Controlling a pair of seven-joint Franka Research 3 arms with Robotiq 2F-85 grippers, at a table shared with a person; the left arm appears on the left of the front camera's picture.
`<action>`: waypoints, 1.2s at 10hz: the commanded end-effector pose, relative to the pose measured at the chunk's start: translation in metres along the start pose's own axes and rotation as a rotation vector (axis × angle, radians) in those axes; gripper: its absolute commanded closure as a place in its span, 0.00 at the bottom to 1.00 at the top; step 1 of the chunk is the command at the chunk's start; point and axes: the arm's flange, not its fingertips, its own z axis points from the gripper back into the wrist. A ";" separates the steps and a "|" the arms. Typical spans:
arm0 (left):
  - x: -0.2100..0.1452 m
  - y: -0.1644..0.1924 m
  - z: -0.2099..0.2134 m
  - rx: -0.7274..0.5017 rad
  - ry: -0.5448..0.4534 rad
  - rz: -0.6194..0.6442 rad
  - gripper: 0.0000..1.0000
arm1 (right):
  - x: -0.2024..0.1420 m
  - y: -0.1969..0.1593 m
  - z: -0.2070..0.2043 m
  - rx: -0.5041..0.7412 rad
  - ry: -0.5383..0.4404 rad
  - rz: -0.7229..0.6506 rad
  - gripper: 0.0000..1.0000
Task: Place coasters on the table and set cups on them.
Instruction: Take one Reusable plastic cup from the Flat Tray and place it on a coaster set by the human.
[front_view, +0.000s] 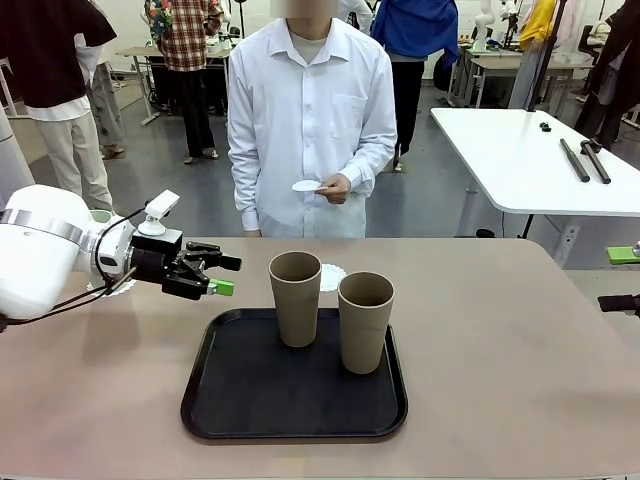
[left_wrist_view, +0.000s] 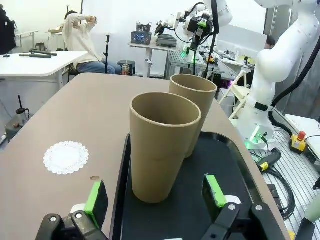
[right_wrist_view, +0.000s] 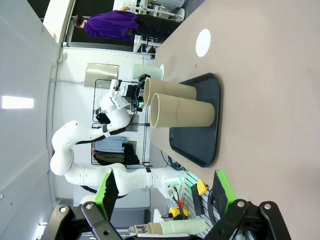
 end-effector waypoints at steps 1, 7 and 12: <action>0.006 -0.003 0.003 0.014 -0.021 -0.004 0.00 | 0.001 0.001 0.000 0.014 -0.005 0.002 0.00; -0.011 -0.002 -0.014 -0.045 -0.095 -0.011 0.00 | 0.001 0.001 0.000 0.014 -0.005 0.002 0.00; -0.034 0.007 -0.044 -0.007 -0.162 -0.092 0.00 | 0.001 0.001 0.000 0.014 -0.005 0.002 0.00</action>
